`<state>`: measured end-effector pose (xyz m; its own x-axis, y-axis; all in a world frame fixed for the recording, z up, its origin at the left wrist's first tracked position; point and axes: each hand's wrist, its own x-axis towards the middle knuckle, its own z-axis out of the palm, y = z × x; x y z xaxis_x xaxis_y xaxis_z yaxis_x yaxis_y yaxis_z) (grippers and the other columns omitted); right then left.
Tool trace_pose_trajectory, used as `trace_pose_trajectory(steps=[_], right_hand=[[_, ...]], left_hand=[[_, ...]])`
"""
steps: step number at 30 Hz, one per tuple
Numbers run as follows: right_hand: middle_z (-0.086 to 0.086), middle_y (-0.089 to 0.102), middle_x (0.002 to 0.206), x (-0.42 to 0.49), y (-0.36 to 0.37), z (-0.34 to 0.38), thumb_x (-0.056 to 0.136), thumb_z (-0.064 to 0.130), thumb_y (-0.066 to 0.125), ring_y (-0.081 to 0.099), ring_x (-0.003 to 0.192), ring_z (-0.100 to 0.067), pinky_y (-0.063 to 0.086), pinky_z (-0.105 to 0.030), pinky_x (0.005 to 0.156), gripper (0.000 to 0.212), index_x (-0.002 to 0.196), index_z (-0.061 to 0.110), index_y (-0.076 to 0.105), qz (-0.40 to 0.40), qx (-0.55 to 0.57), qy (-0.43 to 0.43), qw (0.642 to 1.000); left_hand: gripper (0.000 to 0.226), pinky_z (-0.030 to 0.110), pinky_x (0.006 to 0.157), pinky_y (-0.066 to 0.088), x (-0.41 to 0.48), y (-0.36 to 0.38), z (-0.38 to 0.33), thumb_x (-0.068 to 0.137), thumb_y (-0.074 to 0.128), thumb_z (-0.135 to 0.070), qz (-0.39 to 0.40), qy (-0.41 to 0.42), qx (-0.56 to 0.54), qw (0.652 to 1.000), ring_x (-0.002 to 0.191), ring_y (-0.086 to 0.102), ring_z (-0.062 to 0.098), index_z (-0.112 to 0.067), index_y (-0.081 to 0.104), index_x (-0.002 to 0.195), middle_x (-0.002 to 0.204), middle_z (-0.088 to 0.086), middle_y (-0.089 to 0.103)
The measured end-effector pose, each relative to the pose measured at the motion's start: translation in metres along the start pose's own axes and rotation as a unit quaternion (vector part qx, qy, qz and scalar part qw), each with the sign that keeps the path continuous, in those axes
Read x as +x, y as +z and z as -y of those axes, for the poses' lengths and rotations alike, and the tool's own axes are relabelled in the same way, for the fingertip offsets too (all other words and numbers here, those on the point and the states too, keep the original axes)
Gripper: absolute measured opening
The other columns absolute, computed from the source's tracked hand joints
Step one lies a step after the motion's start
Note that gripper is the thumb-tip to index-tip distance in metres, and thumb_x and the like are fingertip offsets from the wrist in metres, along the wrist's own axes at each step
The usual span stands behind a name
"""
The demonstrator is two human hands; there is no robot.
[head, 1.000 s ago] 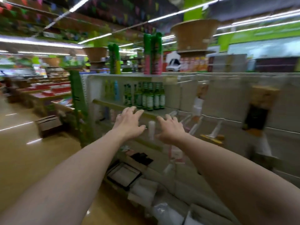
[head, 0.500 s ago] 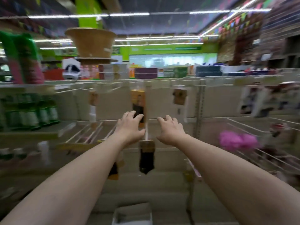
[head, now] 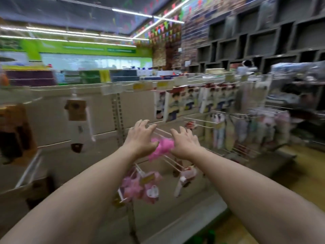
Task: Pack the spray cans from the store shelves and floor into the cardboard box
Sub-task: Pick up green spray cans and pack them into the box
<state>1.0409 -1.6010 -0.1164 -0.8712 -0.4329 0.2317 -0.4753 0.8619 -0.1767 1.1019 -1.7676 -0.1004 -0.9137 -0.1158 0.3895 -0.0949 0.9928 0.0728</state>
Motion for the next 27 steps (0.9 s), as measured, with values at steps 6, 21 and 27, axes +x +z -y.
trace_pose_trajectory(steps=[6, 21, 27], right_hand=[[-0.015, 0.027, 0.160, -0.006, -0.006, -0.103, 0.090, 0.044, 0.066, 0.028, 0.144, -0.038, 0.029, -0.054, 0.115, 0.076, 0.154, 0.027, 0.029, 0.010, -0.019, 0.108, 0.994], [-0.014, 0.032, 0.156, -0.048, 0.075, -0.226, 0.092, 0.045, 0.064, 0.031, 0.143, -0.038, 0.032, -0.052, 0.113, 0.072, 0.154, 0.027, 0.031, 0.050, -0.008, 0.407, 0.912], [-0.013, 0.039, 0.150, -0.082, 0.155, -0.252, 0.090, 0.041, 0.067, 0.037, 0.138, -0.037, 0.038, -0.052, 0.106, 0.069, 0.149, 0.025, 0.037, 0.121, 0.005, 0.495, 0.860]], left_hand=[[0.071, 0.047, 0.120, 0.027, 0.054, 0.049, -0.092, 0.089, 0.061, -0.050, 0.023, 0.106, -0.047, 0.993, 0.150, 0.022, 0.029, -0.026, 0.041, 0.153, 0.162, 0.010, 0.030], [0.074, 0.048, 0.122, 0.024, 0.107, 0.210, -0.214, 0.090, 0.061, -0.049, 0.181, 0.328, -0.110, 0.920, 0.152, 0.017, 0.030, -0.028, 0.033, 0.156, 0.164, 0.010, 0.026], [0.075, 0.046, 0.124, 0.024, 0.087, 0.295, -0.239, 0.092, 0.063, -0.050, 0.281, 0.374, -0.123, 0.875, 0.153, 0.017, 0.027, -0.027, 0.032, 0.157, 0.164, 0.008, 0.025]])
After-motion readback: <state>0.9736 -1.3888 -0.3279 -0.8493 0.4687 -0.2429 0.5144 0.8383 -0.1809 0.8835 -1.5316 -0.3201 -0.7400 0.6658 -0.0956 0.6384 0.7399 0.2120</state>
